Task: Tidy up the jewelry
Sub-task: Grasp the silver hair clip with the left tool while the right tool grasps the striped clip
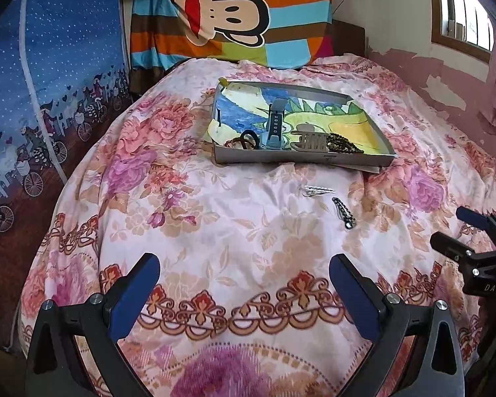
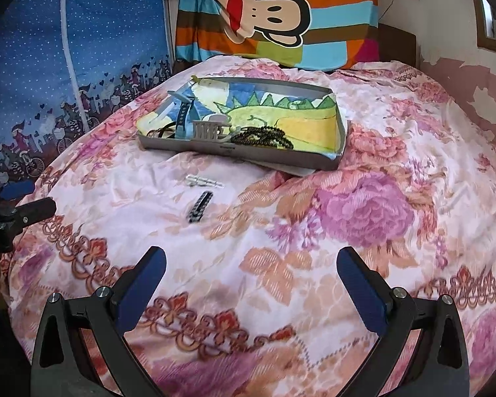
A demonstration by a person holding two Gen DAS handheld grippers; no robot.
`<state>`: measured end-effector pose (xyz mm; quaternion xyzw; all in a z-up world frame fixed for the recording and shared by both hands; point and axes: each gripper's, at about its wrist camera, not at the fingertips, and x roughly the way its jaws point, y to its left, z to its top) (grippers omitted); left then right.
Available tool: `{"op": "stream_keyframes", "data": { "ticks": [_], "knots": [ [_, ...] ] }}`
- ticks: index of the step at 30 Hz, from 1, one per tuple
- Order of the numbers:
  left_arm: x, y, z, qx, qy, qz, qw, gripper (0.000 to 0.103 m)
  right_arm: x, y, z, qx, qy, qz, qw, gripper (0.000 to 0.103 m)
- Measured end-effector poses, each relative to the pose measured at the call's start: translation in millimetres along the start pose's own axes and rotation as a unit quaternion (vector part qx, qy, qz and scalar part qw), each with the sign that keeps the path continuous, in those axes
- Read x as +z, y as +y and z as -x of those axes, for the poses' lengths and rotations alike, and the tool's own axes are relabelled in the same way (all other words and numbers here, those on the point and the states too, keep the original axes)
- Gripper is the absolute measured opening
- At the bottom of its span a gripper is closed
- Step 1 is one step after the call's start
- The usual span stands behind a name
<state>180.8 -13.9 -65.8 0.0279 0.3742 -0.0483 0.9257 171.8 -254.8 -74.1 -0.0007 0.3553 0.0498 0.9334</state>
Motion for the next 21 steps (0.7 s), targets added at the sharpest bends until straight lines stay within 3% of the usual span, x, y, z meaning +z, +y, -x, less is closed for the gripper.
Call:
{"op": "stream_keyframes", "data": {
  "ticks": [9,15,16,18,21],
  "knots": [
    [23.9,10.0,-37.2,0.002,0.021,0.027,0.9994,0.103,16.8,-3.7,-30.1,0.027,0.013,0.004,1.0,0.101],
    [42.3,14.0,-66.3,-0.067,0.02,0.07,0.9951,0.1,18.6,2.0,-52.4,0.065,0.029,0.01,0.997,0.1],
    [44.4,11.8,-70.7,-0.079,0.019,0.068,0.9944,0.097,19.5,4.4,-55.7,0.071,0.03,0.015,0.997,0.098],
    [48.7,7.4,-80.6,-0.111,0.021,0.066,0.9914,0.088,23.0,12.4,-62.8,0.085,0.033,0.03,0.995,0.076],
    [53.5,2.4,-95.9,-0.151,0.028,0.07,0.9857,0.083,27.0,21.5,-76.0,0.107,0.044,0.042,0.992,0.062]
  ]
}}
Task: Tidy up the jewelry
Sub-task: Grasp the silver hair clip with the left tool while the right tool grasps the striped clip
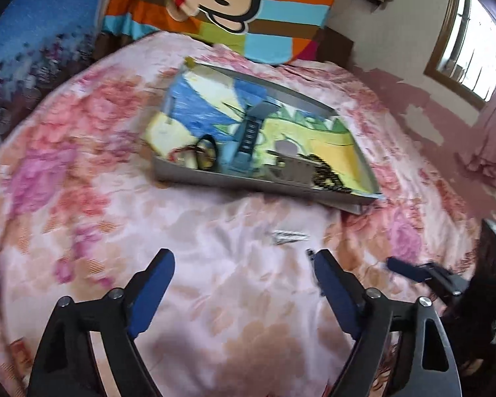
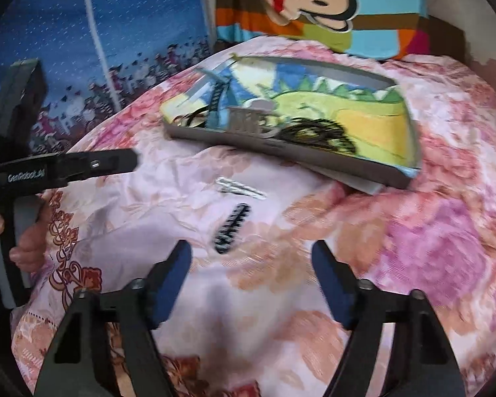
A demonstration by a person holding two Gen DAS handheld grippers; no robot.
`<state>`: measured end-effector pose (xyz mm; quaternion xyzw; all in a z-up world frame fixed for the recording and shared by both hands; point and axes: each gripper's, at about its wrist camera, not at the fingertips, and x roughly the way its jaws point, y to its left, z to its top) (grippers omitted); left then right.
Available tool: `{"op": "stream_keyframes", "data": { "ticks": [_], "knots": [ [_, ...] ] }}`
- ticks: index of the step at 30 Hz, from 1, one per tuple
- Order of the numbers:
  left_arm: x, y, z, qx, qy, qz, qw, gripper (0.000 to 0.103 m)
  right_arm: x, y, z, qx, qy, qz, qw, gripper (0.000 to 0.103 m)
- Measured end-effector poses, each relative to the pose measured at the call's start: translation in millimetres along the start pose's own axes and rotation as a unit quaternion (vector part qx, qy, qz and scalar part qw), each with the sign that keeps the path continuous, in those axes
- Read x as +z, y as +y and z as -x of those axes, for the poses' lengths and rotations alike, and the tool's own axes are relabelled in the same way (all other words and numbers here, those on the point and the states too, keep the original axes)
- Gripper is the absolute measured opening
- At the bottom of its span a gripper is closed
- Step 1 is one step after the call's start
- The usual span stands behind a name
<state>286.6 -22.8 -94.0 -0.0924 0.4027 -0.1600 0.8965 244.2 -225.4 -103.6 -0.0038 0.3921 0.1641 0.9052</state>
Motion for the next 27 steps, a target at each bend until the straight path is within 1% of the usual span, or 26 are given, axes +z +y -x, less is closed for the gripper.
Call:
{"op": "stream_keyframes", "data": {
  "ticks": [1,2,3,5,6,9,11,12,13,14,16,22,25,27],
  "knots": [
    [1.7,0.1,-5.8,-0.016,0.004,0.003,0.9999,0.082,2.3,1.4,-6.6,0.01,0.006,0.002,1.0,0.06],
    [3.0,0.5,-10.5,-0.029,0.007,0.005,0.9995,0.079,4.4,3.4,-13.1,0.019,0.012,0.005,1.0,0.054],
    [4.6,1.4,-16.2,-0.044,0.013,0.01,0.9989,0.075,6.3,6.0,-19.1,0.023,0.018,0.01,1.0,0.052],
    [6.7,2.8,-24.1,-0.064,0.021,0.019,0.9975,0.072,8.5,8.8,-28.2,0.029,0.025,0.016,0.999,0.051],
    [8.2,3.3,-29.3,-0.073,0.027,0.022,0.9967,0.069,9.8,10.8,-34.2,0.033,0.031,0.017,0.999,0.047],
    [10.9,4.5,-39.8,-0.096,0.037,0.031,0.9942,0.06,8.7,12.4,-49.7,0.032,0.055,0.017,0.998,0.035],
    [12.6,5.1,-47.8,-0.115,0.046,0.04,0.9915,0.056,6.8,10.8,-54.3,0.03,0.062,0.013,0.998,0.03],
    [13.2,4.5,-52.2,-0.124,0.052,0.043,0.99,0.052,6.5,9.7,-55.0,0.028,0.063,0.01,0.998,0.026],
    [13.4,4.2,-55.3,-0.129,0.056,0.045,0.989,0.05,6.4,7.9,-54.7,0.024,0.063,0.006,0.998,0.022],
    [13.5,2.5,-59.7,-0.133,0.062,0.045,0.9882,0.048,6.3,4.8,-54.4,0.016,0.063,0.001,0.998,0.013],
    [13.2,-1.0,-67.9,-0.131,0.075,0.041,0.9877,0.048,6.0,-2.2,-54.9,0.016,0.061,-0.013,0.998,0.013],
    [13.1,-4.7,-93.2,-0.105,0.11,0.04,0.9876,0.047,4.9,-14.3,-52.0,0.002,0.052,-0.033,0.998,0.013],
    [14.6,-6.7,-100.5,-0.107,0.116,0.04,0.9866,0.044,3.9,-22.0,-51.2,-0.006,0.045,-0.047,0.998,0.013],
    [16.2,-6.7,-103.5,-0.108,0.118,0.043,0.9862,0.035,2.8,-27.8,-49.9,-0.01,0.041,-0.062,0.997,0.013]
  ]
}}
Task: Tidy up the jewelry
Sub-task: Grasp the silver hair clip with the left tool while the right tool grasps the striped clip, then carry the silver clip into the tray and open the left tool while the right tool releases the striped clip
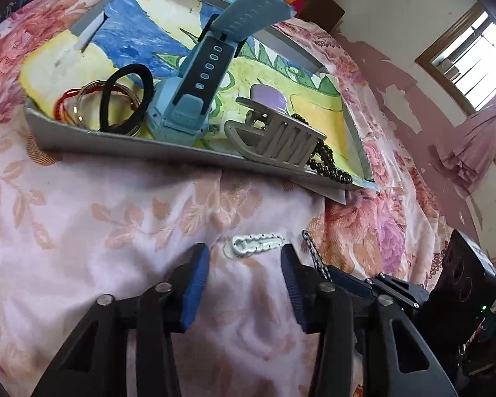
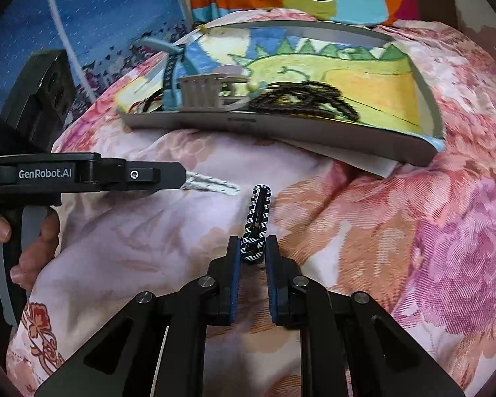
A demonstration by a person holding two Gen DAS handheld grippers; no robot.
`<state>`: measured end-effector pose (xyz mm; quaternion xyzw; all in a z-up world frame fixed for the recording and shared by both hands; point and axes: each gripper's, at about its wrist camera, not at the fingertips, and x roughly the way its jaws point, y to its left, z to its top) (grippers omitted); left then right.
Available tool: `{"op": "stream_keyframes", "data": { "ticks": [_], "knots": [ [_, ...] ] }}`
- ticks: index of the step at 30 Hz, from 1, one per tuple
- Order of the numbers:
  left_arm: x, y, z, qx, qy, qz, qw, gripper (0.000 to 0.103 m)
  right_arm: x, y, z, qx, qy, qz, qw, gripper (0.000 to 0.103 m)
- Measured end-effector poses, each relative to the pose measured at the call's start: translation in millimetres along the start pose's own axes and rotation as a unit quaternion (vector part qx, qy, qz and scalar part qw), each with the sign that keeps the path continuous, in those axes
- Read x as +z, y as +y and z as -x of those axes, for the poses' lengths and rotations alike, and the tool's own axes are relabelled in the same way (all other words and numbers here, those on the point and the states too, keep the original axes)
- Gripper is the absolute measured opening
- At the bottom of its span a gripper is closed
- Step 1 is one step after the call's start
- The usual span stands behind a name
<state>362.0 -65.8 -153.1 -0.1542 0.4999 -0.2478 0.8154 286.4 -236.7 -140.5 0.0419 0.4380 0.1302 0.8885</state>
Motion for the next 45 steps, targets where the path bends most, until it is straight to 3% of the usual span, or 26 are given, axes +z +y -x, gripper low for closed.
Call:
{"op": "stream_keyframes", "data": {
  "ticks": [6,8,19,32,41,45],
  "knots": [
    [4.0,5.5,-10.6,0.007,0.014,0.019,0.9997,0.011,-2.8,-1.3,-2.5,-0.008,0.001,-0.007,1.0,0.013],
    [3.2,5.1,-10.0,0.004,0.012,0.02,0.9997,0.009,-2.2,0.4,-3.1,-0.012,0.001,-0.005,1.0,0.013],
    [0.6,0.8,1.3,-0.008,-0.012,0.033,0.9993,0.004,-3.8,-0.5,-2.1,-0.009,-0.012,-0.004,1.0,0.013],
    [-5.4,-11.9,36.6,0.011,-0.078,0.018,0.9967,0.002,-4.5,4.3,1.9,0.003,-0.022,0.007,1.0,0.013],
    [-4.1,-23.9,61.8,0.016,-0.12,0.006,0.9926,0.002,-3.0,12.5,11.3,0.017,-0.046,0.027,0.998,0.013],
    [1.3,-26.9,82.0,0.016,-0.149,0.0,0.9887,0.002,1.4,23.0,27.3,0.025,-0.079,0.051,0.995,0.013]
  ]
}}
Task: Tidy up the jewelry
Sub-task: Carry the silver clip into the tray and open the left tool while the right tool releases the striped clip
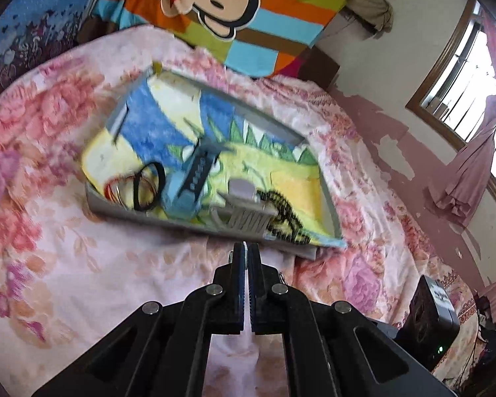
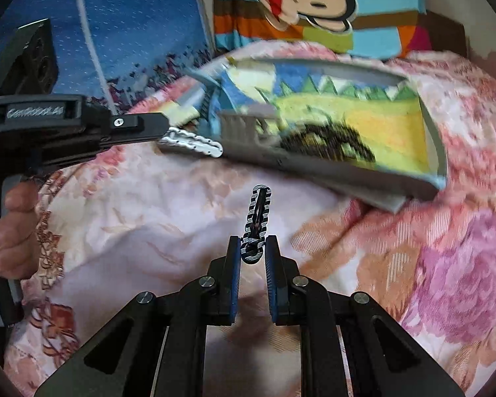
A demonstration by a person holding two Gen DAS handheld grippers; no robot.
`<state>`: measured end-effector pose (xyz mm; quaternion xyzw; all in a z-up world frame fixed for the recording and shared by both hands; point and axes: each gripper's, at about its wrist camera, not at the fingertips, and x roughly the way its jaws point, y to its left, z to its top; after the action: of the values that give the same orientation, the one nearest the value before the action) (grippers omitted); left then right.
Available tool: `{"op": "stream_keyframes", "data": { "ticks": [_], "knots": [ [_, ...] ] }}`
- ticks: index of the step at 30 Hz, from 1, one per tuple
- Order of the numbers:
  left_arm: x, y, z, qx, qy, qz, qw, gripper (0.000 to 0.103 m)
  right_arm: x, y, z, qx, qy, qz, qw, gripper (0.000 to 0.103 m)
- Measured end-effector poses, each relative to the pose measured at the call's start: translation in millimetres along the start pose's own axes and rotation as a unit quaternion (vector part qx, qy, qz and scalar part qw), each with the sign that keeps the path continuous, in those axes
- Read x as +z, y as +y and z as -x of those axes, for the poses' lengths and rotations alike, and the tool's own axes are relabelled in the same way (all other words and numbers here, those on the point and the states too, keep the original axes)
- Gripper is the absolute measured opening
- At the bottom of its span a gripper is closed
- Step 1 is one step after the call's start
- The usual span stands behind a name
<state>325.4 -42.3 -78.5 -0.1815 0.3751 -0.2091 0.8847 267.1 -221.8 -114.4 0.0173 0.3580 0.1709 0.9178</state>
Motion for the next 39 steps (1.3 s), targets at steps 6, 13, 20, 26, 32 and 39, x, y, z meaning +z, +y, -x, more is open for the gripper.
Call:
{"op": "stream_keyframes", "data": {
  "ticks": [6,13,20,26,32,39],
  "knots": [
    [14.3,4.9,22.8,-0.001,-0.049,0.009,0.9987,0.002,26.0,6.4,14.8,-0.01,-0.059,0.012,0.998,0.013],
    [26.3,29.1,32.9,0.026,-0.122,0.056,0.9906,0.002,59.8,-4.6,-0.8,-0.026,-0.081,-0.024,0.996,0.013],
    [22.7,51.9,2.1,0.044,-0.112,0.089,0.9888,0.002,74.3,-17.2,-32.8,-0.061,-0.051,-0.059,0.995,0.013],
    [17.8,57.3,-14.0,0.057,-0.087,0.09,0.9905,0.002,71.4,-22.4,-49.0,-0.071,-0.027,-0.066,0.995,0.013],
    [15.7,56.2,-19.8,0.062,-0.067,0.081,0.9924,0.003,69.6,-25.1,-52.0,-0.075,-0.022,-0.07,0.994,0.013],
    [14.6,51.3,-25.2,0.087,-0.054,0.063,0.9928,0.003,69.3,-25.4,-51.5,-0.078,-0.023,-0.068,0.994,0.013]
  ]
}}
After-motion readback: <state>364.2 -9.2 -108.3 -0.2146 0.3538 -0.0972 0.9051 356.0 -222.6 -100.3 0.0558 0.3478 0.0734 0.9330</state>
